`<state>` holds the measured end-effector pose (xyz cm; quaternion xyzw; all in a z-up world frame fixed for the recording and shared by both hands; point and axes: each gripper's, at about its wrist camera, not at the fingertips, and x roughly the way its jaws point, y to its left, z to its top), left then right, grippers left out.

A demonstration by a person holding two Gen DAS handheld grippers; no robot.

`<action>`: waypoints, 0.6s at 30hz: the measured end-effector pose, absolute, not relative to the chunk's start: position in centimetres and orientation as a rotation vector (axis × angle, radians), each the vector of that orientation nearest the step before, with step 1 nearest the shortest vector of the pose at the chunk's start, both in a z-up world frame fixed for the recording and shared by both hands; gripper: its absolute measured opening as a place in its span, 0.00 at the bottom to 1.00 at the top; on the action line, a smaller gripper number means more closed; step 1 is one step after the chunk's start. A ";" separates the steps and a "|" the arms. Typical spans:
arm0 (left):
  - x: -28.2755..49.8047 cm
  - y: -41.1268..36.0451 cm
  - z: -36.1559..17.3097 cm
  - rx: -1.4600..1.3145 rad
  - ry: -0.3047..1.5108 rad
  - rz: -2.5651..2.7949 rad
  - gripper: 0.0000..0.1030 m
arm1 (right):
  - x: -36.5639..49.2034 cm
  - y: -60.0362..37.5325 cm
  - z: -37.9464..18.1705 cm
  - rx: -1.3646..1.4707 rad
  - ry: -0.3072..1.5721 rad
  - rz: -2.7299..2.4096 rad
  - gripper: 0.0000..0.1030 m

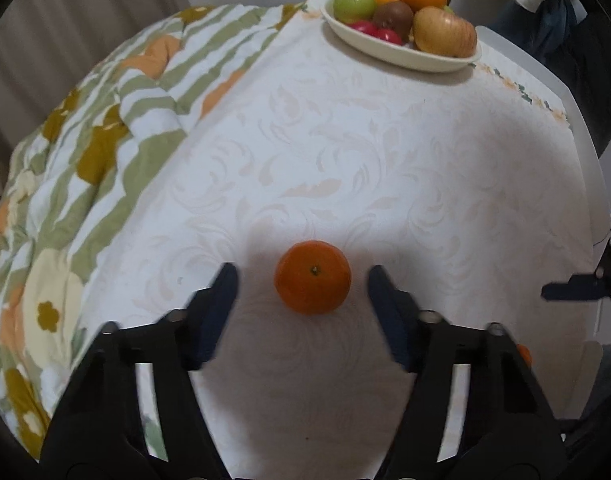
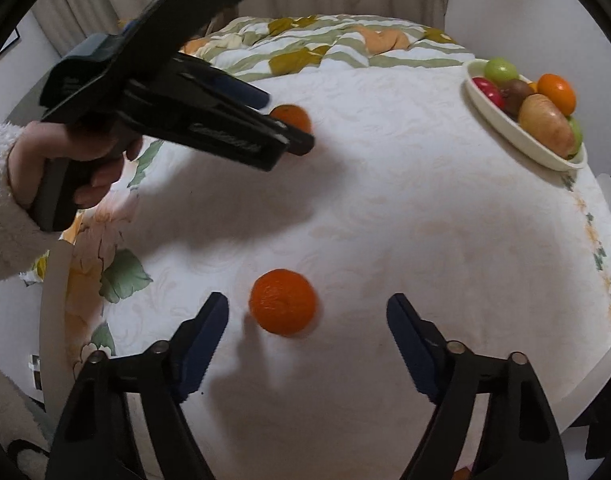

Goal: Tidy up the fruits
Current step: 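Grasp one small mandarin with the right tool while the left tool grasps the other, then carry the mandarin with the right tool while the left tool carries its mandarin to the plate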

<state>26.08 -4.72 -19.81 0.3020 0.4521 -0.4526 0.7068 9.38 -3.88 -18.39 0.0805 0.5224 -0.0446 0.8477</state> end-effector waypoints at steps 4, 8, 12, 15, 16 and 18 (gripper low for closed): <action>26.0 -4.7 -20.2 0.663 1.015 -1.009 0.54 | 9.3 -3.8 -18.8 0.161 1.104 -0.087 0.66; 25.7 -5.0 -20.0 0.673 1.006 -1.005 0.44 | 9.3 -3.9 -19.0 0.157 1.109 -0.075 0.60; 25.4 -4.9 -19.9 0.685 0.993 -0.992 0.44 | 9.2 -3.4 -18.9 0.112 1.106 -0.051 0.58; 25.4 -4.4 -19.9 0.680 0.999 -0.976 0.44 | 9.4 -3.1 -19.1 0.105 1.110 -0.028 0.51; 25.4 -4.2 -19.9 0.678 1.002 -0.969 0.44 | 9.5 -2.9 -19.1 0.099 1.112 -0.022 0.48; 25.4 -3.7 -19.9 0.673 1.012 -0.952 0.44 | 9.8 -2.9 -19.4 0.092 1.119 -0.014 0.42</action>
